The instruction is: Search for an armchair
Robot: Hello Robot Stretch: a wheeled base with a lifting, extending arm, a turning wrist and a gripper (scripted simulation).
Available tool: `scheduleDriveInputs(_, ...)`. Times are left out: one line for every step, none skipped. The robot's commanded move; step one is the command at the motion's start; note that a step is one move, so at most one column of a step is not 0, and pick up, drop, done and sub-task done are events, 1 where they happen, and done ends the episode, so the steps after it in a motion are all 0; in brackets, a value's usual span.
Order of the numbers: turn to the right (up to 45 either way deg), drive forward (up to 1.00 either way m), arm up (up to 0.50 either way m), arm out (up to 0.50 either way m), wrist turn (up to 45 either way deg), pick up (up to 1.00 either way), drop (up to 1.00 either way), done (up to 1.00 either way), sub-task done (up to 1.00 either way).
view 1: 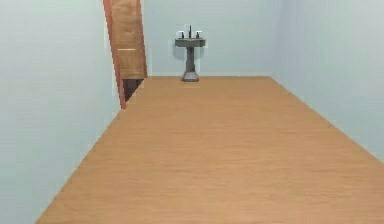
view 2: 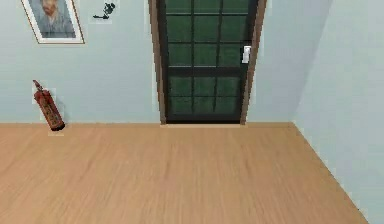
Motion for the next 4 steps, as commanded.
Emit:
scheduleDriveInputs(0.0,0.15,0.0,0.0,0.0,0.0,0.0,0.0,0.0)
scheduleDriveInputs(-9.0,0.0,0.0,0.0,0.0,0.0,0.0,0.0,0.0)
scheduleDriveInputs(0.0,1.0,0.0,0.0,0.0,0.0,0.0,0.0,0.0)
scheduleDriveInputs(0.0,1.0,0.0,0.0,0.0,0.0,0.0,0.0,0.0)
